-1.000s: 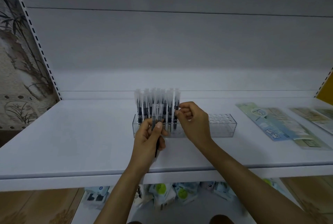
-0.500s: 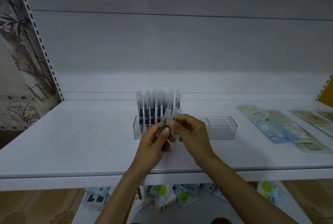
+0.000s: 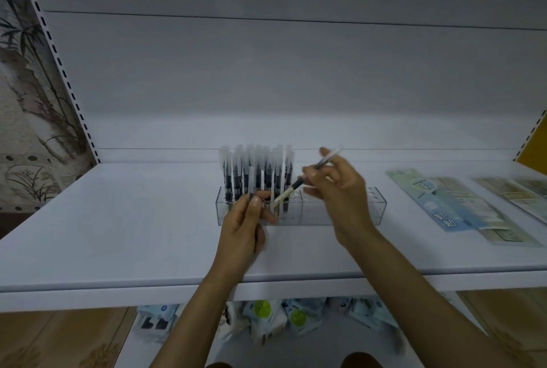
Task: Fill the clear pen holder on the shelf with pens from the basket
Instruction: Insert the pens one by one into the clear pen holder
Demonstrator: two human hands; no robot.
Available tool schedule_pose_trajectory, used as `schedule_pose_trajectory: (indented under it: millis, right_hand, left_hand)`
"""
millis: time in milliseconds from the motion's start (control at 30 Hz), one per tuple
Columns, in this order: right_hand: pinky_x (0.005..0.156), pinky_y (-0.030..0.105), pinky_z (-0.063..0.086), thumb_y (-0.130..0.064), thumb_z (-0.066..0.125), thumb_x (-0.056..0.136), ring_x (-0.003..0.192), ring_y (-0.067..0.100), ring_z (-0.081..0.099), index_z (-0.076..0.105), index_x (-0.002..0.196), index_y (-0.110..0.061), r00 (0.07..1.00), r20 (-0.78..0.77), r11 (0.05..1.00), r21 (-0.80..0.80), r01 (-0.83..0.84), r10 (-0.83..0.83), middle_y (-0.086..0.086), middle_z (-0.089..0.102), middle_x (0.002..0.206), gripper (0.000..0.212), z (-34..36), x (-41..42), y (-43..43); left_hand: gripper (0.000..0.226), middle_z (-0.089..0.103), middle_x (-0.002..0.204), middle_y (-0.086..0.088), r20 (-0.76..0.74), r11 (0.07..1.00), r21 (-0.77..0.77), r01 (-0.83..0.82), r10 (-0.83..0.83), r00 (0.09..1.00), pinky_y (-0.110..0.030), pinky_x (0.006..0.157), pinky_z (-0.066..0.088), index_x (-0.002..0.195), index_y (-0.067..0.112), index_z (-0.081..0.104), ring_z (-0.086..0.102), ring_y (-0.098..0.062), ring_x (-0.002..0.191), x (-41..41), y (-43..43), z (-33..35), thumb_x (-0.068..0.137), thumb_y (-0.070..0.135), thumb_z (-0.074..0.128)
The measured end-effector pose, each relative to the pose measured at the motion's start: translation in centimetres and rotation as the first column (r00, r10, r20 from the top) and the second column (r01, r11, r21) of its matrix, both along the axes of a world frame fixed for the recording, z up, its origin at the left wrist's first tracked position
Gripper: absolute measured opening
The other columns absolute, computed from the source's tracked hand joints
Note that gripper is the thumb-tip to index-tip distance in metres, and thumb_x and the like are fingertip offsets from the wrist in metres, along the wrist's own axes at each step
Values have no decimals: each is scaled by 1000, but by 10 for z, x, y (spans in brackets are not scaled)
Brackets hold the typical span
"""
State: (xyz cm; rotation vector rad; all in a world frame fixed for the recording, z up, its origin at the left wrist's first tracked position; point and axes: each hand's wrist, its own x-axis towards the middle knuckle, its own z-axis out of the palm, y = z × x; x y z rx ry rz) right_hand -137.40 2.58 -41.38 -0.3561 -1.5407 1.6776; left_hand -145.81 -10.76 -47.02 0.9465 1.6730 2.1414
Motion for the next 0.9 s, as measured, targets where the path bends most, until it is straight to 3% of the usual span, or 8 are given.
schedule_pose_trajectory:
  millis: [100,233,400,600,767,900]
  right_hand:
    - [66,25,57,-5,66,86,82,19,71,47,120,-17,985,-118,992,-8,128,-128,6,71,89,40,8,1,11]
    - [66,24,57,-2,62,88,81,15,69,50,119,-26,971,-100,957,171,233,-219,5,65,98,41,3,-5,14]
    - [70,26,58,-3,60,88,77,11,68,47,123,-31,976,-58,935,281,218,-210,2,65,90,47,-8,-15,9]
    - [62,14,51,-7,64,86,75,2,64,54,117,-18,974,-8,896,389,212,-227,-9,65,88,35,-12,-23,5]
    - [64,24,57,-13,64,87,72,11,66,58,118,-26,970,28,859,471,201,-243,-8,62,88,34,-21,-27,4]
    - [63,11,50,-10,63,88,71,-3,60,60,123,-24,966,1,797,565,213,-258,-10,59,81,37,-31,-34,4]
  left_hand:
    - [34,53,63,3,32,1000,10,-14,14,999,-17,39,26,113,12,60,31,-5,42,-1,-1,1,101,28,33]
    - [22,54,65,-2,129,999,39,8,-13,992,-17,37,22,101,11,46,26,-8,39,-1,-1,3,103,27,31]
    - [20,54,68,-5,62,1000,16,0,-1,998,-21,43,29,99,4,46,33,-10,45,1,-1,2,103,19,33]
    - [20,56,67,-3,9,1000,-5,-20,20,1000,-20,44,32,101,4,52,37,-11,48,1,-1,1,102,16,36]
    - [19,56,66,-2,-13,1000,-11,-18,18,1000,-21,44,33,100,6,54,37,-12,48,0,-1,0,101,18,38]
    - [19,56,67,-3,-14,1000,-7,-17,17,1000,-21,45,33,98,7,54,37,-12,48,0,0,-1,101,18,39]
